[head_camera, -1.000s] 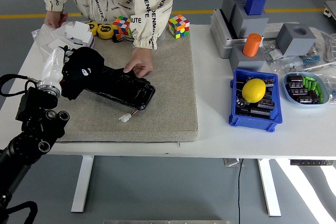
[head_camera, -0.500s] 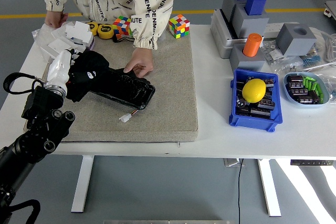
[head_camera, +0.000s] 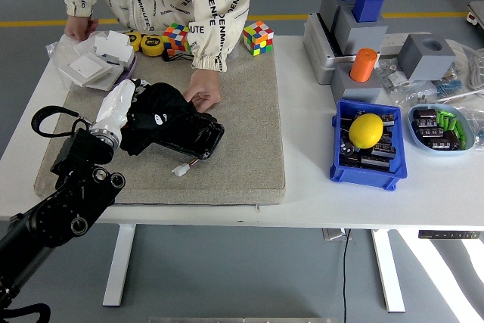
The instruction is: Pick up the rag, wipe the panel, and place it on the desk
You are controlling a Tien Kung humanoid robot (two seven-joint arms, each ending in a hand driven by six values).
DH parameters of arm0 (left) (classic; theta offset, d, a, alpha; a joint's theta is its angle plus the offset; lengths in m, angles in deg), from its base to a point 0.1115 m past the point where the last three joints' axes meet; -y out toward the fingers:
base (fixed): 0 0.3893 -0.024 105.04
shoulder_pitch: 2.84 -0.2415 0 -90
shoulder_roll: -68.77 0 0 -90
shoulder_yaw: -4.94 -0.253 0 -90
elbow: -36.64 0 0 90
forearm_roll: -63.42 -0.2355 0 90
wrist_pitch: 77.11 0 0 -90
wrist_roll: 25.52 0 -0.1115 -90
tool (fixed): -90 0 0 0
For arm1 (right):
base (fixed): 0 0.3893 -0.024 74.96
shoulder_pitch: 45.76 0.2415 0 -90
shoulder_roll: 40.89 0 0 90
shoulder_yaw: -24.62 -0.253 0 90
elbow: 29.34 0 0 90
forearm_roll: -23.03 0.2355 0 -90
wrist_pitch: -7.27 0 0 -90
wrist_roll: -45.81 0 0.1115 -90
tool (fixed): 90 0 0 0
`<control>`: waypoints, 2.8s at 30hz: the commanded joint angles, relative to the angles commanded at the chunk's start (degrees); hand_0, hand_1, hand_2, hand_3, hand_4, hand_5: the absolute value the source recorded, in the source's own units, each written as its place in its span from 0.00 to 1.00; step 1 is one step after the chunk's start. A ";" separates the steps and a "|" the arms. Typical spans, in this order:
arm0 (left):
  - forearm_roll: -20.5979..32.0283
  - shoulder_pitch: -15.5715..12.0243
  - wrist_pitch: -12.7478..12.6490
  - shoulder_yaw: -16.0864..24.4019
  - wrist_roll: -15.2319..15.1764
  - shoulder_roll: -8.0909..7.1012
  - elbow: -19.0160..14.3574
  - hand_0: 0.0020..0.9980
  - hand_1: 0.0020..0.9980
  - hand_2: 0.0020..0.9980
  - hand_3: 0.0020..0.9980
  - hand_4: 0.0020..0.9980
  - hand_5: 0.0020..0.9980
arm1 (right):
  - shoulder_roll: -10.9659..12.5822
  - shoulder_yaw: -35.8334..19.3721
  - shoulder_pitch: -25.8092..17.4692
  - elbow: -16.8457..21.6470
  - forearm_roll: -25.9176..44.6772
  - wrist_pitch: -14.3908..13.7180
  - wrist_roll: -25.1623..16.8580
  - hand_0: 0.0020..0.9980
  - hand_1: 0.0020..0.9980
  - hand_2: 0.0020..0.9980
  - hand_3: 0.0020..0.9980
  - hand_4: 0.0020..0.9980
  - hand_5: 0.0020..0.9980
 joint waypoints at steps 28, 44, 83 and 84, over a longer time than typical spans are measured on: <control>4.25 0.93 -1.30 -10.06 -1.03 0.57 -4.98 0.20 0.22 0.26 0.55 0.60 0.00 | 0.10 0.56 -0.03 0.09 0.24 0.02 0.00 0.52 0.55 0.49 0.52 0.84 0.35; 2.73 1.63 -5.42 -0.50 -3.95 0.84 4.43 0.20 0.21 0.26 0.55 0.60 0.00 | -0.03 2.17 -0.07 0.75 1.89 0.08 0.02 0.52 0.55 0.49 0.52 0.84 0.35; 1.63 4.29 -8.60 11.26 -6.51 1.53 15.76 0.20 0.21 0.25 0.55 0.60 0.00 | -0.09 1.50 -0.15 0.60 1.48 0.09 0.03 0.52 0.55 0.49 0.52 0.84 0.35; 1.68 4.29 -8.53 10.93 -6.36 1.52 15.57 0.20 0.21 0.25 0.55 0.60 0.00 | -0.08 1.53 -0.15 0.60 1.47 0.09 0.04 0.52 0.55 0.49 0.52 0.84 0.35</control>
